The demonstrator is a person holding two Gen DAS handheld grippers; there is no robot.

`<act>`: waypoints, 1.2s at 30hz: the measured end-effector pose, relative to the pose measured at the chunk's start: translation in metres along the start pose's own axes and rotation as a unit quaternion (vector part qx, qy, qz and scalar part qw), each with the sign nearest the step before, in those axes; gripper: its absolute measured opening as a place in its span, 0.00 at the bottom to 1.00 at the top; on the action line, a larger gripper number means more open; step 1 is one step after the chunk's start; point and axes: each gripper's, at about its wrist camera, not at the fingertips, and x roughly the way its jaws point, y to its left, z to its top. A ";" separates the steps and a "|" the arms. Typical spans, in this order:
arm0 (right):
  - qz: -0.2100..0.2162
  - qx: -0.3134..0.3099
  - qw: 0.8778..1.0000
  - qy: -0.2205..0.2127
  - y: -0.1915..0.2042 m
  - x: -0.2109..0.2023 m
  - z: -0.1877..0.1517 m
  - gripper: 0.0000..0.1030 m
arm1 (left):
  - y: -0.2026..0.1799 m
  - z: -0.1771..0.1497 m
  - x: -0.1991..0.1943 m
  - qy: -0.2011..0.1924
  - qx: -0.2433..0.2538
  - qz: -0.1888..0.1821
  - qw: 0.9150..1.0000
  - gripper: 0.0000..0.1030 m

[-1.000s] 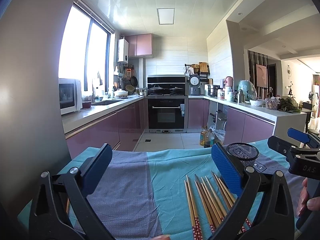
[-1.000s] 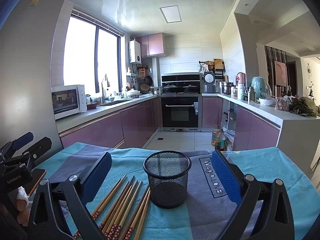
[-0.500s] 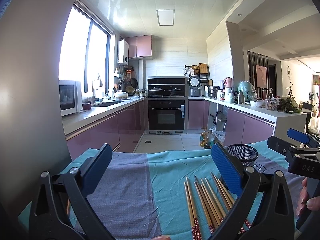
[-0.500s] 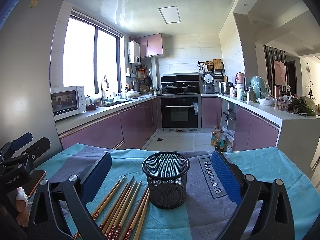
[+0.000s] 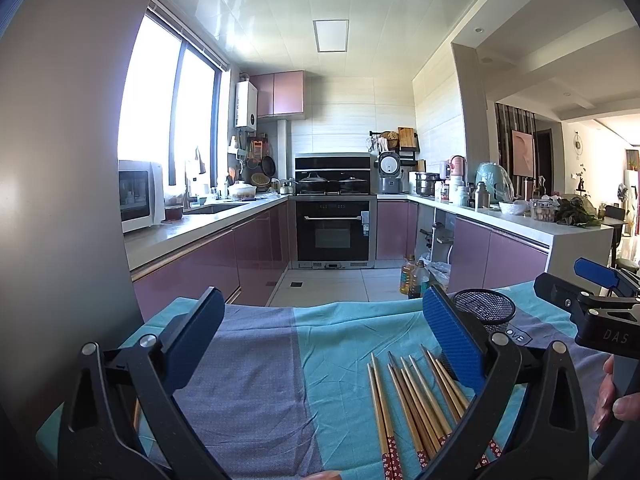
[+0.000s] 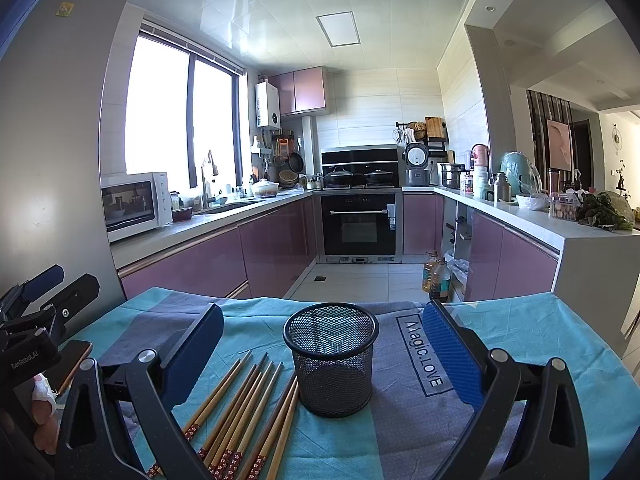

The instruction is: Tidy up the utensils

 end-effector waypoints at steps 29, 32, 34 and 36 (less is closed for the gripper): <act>0.000 0.004 1.000 -0.002 -0.004 0.000 -0.002 0.94 | 0.000 -0.001 0.002 0.001 0.001 -0.001 1.000 0.95; -0.001 0.003 1.000 -0.001 -0.004 0.001 -0.002 0.94 | 0.000 -0.002 0.002 0.001 0.000 -0.001 1.000 0.95; 0.000 0.004 1.000 -0.002 -0.005 0.000 -0.002 0.94 | 0.000 -0.001 0.002 0.001 0.001 -0.001 1.000 0.95; -0.001 0.004 1.000 -0.002 -0.005 0.000 -0.002 0.94 | 0.000 -0.001 0.001 0.001 0.000 -0.001 1.000 0.95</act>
